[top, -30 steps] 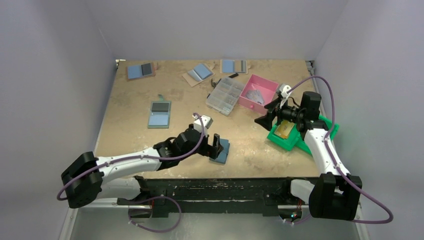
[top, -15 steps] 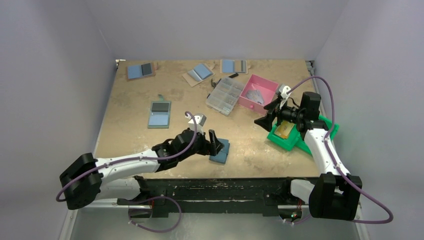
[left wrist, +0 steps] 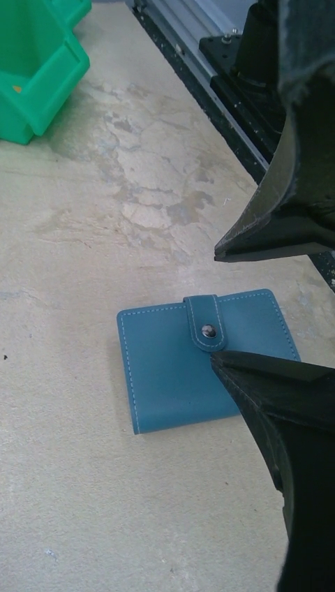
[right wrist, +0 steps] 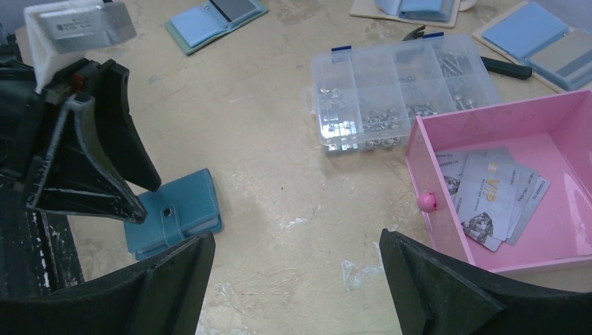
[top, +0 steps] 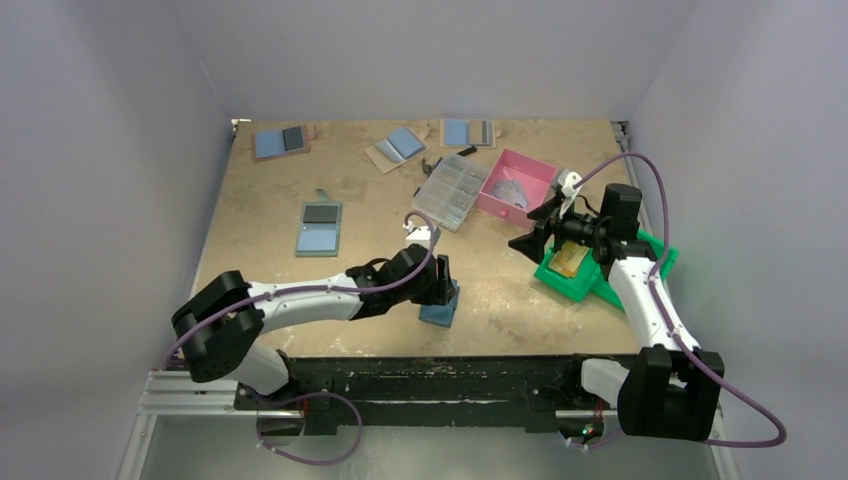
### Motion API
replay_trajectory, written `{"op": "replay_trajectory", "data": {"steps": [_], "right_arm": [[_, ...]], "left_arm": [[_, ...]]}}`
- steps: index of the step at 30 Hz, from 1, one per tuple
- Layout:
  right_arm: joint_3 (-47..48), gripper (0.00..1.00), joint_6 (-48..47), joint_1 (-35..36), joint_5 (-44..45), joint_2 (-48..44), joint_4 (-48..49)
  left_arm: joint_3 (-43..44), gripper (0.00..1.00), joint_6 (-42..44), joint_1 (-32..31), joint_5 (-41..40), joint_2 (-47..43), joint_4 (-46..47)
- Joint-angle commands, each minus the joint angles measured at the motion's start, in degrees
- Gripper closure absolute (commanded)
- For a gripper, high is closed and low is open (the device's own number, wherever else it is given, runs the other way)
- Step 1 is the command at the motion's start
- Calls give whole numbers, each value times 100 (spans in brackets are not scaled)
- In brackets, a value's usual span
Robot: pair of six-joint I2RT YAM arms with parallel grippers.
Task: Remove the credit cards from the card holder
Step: Place the card holder at the center of the board, then open the card holder at the center of the board.
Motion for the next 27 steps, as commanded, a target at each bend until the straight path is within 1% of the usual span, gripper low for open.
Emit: {"op": "replay_trajectory", "data": {"steps": [1, 4, 10, 13, 20, 27], "right_arm": [[-28, 1, -94, -30, -63, -46, 52], [-28, 1, -94, -30, -63, -37, 62], [-28, 1, -94, -29, -54, -37, 65], [-34, 1, -94, -30, -54, -27, 65], [-37, 1, -94, -30, -54, -27, 61], [-37, 1, -94, -30, -54, -35, 63]], "left_arm": [[624, 48, 85, 30, -121, 426, -787], [873, 51, 122, 23, -165, 693, -1079], [1030, 54, 117, 14, -151, 938, -1178], [1058, 55, 108, 10, -155, 1019, -1203], [1155, 61, 30, -10, -98, 1116, -1249], [1240, 64, -12, -51, -93, 1168, -1308]]}}
